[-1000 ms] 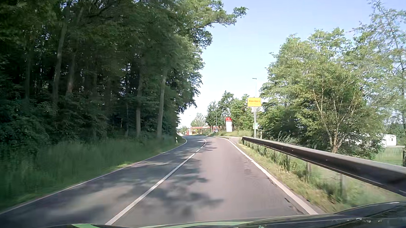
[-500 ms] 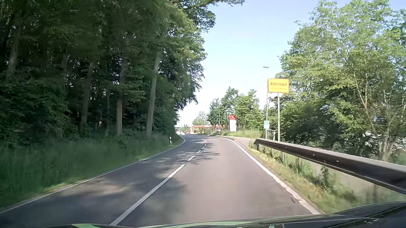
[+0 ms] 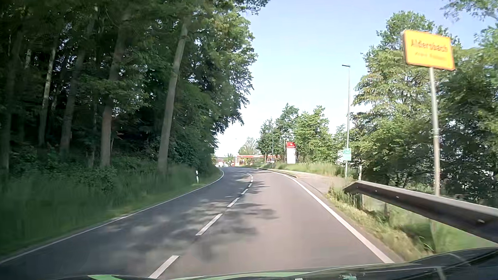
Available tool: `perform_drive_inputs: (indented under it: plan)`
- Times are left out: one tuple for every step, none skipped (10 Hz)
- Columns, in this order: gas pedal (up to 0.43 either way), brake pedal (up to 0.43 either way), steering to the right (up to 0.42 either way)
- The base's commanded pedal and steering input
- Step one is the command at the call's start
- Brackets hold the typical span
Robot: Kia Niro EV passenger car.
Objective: Follow the waypoints while adhering to traffic rules and regulations
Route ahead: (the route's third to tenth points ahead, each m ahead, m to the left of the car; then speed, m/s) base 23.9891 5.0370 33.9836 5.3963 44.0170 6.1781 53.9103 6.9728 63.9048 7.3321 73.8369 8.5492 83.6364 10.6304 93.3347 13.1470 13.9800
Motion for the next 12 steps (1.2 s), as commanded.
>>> perform_drive_inputs:
  plan:
    - [0.087,0.0,-0.004]
    - [0.087,0.0,-0.004]
    - [0.098,0.0,-0.004]
    - [0.11,0.0,-0.004]
    - [0.11,0.0,-0.004]
    - [0.138,0.0,-0.004]
    - [0.138,0.0,-0.004]
    - [0.138,0.0,-0.004]
    - [0.138,0.0,-0.004]
    - [0.138,0.0,-0.005]
    - [0.138,0.0,-0.008]
    - [0.13,0.0,-0.01]
